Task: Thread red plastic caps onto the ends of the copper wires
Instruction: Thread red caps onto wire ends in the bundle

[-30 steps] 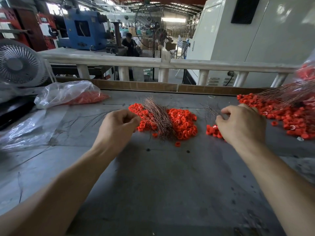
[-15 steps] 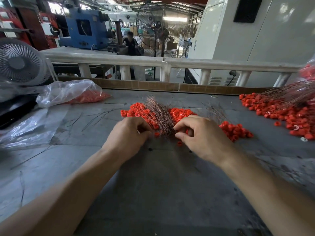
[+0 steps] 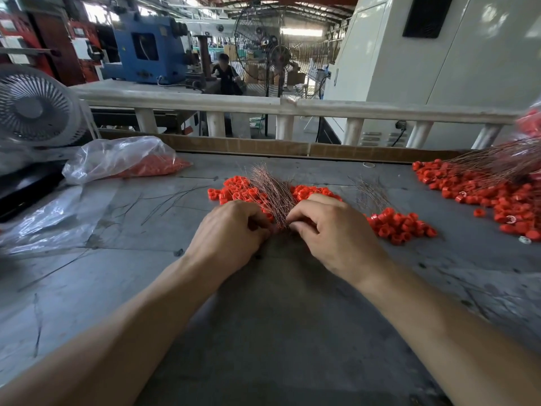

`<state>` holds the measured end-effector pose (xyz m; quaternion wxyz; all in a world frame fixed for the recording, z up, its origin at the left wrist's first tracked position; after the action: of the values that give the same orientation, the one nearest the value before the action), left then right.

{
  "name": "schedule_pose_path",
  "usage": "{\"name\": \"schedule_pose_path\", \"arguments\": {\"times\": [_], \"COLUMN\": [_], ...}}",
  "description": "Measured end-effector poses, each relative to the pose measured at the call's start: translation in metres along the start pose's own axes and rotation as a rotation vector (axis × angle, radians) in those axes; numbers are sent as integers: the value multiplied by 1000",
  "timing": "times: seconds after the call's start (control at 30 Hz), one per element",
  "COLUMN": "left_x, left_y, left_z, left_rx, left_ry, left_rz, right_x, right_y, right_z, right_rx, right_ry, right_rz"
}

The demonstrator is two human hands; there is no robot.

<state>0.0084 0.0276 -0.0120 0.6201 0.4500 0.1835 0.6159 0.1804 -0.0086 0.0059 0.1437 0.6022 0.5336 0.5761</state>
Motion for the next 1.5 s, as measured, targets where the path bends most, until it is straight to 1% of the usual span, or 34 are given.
{"name": "schedule_pose_path", "arguments": {"times": [0.13, 0.23, 0.33, 0.43, 0.6, 0.87, 1.1, 1.17, 1.2, 1.27, 1.33, 1.4, 1.43, 1.5], "left_x": [2, 4, 5, 7, 8, 7, 6, 6, 6, 6, 4, 1, -2, -6], "left_y": [9, 19, 24, 27, 30, 33, 60, 65, 66, 62, 53, 43, 38, 25], "left_z": [-10, -20, -28, -32, -35, -27, -31, -34, -35, -29, -16, -3, 3, 14], "left_rx": [9, 45, 90, 130, 212, 215, 220, 160, 79, -131, -317, -539, -609, -639], "left_ry": [43, 92, 123, 144, 169, 120, 123, 156, 177, 184, 153, 121, 102, 65], "left_rz": [63, 118, 156, 189, 165, 156, 357, 390, 383, 319, 236, 138, 80, -38], "right_x": [-1, -1, -2, -5, -4, -4, -5, -5, -5, -5, -3, 0, 1, 2], "right_y": [0, -1, -7, -15, -16, -15, -13, -13, -13, -12, -8, -3, -1, 2], "right_z": [0, -4, -10, -12, -12, -11, -11, -10, -10, -10, -10, -10, -9, -4], "right_rx": [-28, -54, -120, -167, -201, -192, -174, -168, -159, -131, -87, 27, 121, 354], "right_ry": [18, 90, 172, 188, 196, 175, 150, 148, 148, 151, 143, 98, 64, -42], "right_rz": [8, 14, -43, -144, -226, -246, -248, -245, -243, -217, -143, -24, 34, 104]}}
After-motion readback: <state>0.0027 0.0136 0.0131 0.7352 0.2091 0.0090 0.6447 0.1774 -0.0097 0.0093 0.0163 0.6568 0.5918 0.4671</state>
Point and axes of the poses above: each hand's wrist, its own x-axis towards the middle knuckle, its own y-axis out of the back of the hand, z = x × y, the point moved 5 cm from there along x, towards the middle knuckle, and after that the axes turned 1 degree about y, right-handed, at the moved point
